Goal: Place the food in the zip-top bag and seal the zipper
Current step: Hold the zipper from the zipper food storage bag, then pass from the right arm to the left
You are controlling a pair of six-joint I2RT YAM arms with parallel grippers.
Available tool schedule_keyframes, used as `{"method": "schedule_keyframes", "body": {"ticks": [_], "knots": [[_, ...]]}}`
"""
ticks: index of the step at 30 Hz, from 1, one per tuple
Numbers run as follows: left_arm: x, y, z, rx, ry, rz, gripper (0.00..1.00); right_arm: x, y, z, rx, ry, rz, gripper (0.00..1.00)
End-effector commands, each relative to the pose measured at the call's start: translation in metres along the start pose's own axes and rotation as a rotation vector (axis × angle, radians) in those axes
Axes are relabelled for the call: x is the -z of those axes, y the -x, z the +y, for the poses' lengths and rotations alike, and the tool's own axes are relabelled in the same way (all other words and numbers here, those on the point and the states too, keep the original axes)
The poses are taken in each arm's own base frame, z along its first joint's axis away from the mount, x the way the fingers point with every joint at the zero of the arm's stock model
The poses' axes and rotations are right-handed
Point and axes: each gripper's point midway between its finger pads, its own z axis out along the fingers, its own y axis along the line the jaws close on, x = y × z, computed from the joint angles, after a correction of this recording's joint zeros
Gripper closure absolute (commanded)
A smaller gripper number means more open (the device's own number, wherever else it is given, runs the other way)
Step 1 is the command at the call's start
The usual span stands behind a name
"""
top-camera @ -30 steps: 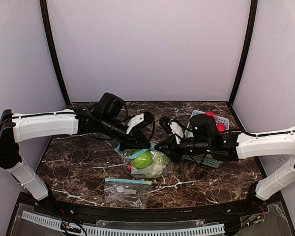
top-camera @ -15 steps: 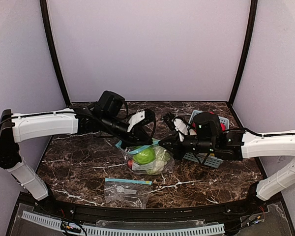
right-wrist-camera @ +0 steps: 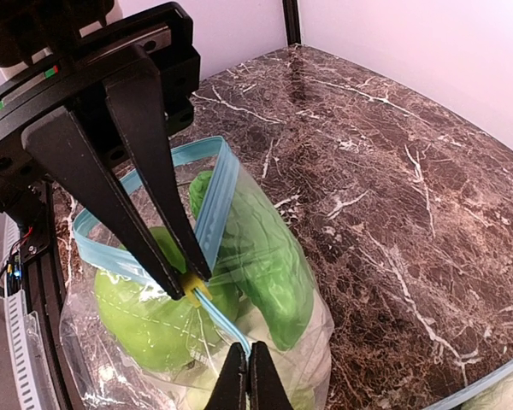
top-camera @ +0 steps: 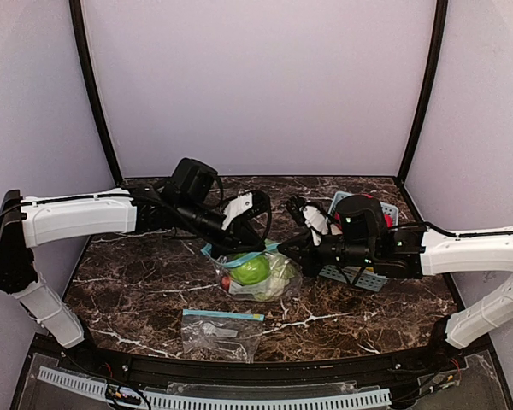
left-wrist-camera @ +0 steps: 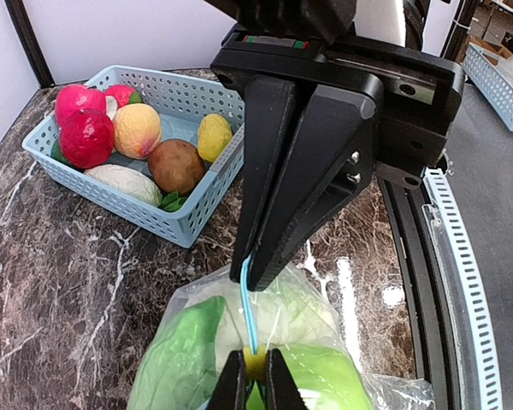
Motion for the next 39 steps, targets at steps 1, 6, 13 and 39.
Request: {"method": "schedule_keyframes", "body": {"ticks": [1,6,13,39], "knots": [[0.007,-0.047,-0.013,0.136,-0.059,0.162,0.99,0.018,-0.016,-0.062,-0.046,-0.275,0.039,1.00],[0.003,-0.056,-0.010,0.147,-0.051,0.196,0.99,0.020,-0.021,-0.068,-0.065,-0.300,0.043,1.00],[-0.012,-0.051,-0.025,0.164,-0.100,0.183,0.99,0.006,-0.027,-0.010,0.000,0.054,0.069,1.00],[0.039,-0.044,0.034,0.222,0.115,0.187,0.28,0.014,-0.028,0.018,0.067,0.218,0.043,1.00]]}}
